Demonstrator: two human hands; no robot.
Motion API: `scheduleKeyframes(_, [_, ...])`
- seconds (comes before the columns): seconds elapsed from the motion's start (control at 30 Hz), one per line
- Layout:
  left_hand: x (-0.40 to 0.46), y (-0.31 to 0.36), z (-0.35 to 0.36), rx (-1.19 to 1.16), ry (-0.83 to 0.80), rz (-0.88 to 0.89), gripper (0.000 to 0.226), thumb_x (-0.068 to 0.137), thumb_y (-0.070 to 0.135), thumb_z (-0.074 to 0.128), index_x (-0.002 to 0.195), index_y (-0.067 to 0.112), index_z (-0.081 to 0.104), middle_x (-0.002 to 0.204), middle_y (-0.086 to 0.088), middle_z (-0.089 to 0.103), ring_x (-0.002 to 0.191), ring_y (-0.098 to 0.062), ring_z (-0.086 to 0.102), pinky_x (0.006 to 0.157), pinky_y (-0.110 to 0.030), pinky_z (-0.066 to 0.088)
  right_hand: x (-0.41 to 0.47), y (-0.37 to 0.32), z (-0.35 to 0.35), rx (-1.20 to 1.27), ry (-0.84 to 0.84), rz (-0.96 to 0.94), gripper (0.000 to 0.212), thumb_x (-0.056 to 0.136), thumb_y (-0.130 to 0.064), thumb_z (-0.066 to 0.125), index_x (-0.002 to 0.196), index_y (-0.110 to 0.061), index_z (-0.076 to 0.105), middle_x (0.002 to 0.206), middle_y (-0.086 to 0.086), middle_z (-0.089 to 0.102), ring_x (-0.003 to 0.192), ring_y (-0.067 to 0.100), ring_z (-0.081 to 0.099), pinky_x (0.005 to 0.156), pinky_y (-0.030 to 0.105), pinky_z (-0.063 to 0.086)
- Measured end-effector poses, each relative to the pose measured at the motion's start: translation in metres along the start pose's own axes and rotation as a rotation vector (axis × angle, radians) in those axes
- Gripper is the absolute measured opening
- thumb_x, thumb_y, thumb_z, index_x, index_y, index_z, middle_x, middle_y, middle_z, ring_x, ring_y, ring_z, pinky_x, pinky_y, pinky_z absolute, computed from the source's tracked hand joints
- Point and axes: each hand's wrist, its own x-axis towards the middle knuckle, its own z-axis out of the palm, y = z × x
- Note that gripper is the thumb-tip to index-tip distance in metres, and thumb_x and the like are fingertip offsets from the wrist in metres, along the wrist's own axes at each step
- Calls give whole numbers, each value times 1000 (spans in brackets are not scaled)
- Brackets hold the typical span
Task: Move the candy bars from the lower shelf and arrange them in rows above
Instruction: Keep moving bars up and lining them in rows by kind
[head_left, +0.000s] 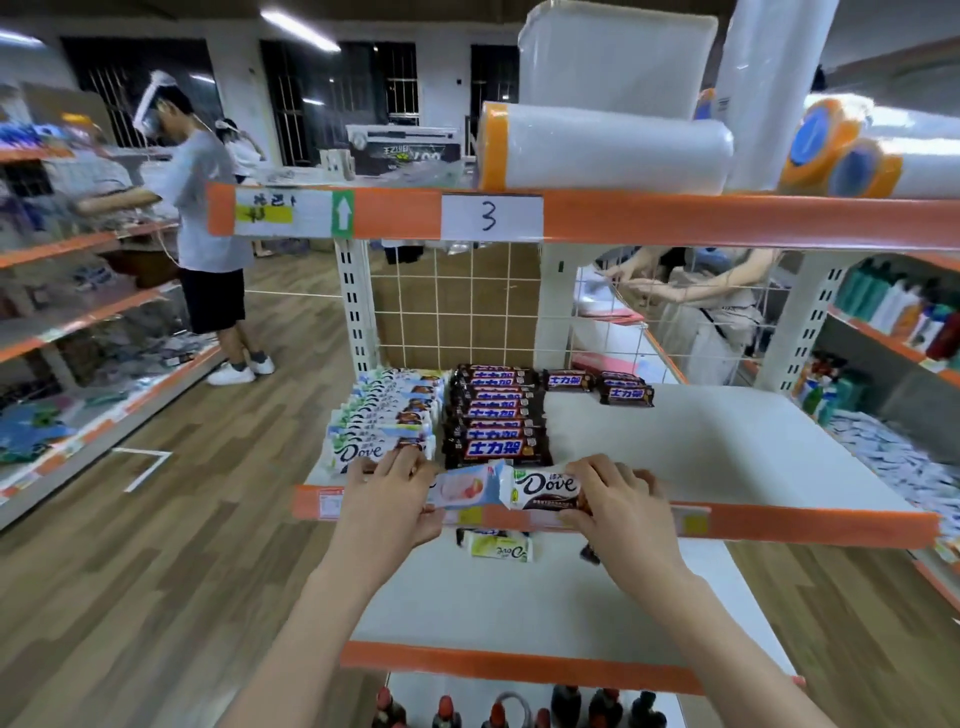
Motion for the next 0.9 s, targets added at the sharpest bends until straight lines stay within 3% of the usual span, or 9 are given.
scheduleKeyframes(0.4, [19,-95,27,3,39,24,50,42,33,85,88,25,67,86,3,62,74,-18,64,64,-38,46,65,-61,57,0,56,-62,55,47,-45,90,92,-21,69,88,-5,65,73,17,66,69,40,53])
scheduleKeyframes(0.9, [26,-118,58,-104,-20,0,47,49,46,86,90,32,66,89,11,63,82,-16,63,69,-35,44,86,-90,75,59,7,-56,48,64,-42,82,104,-23,64,103,-8,64,89,14,66,80,40,50])
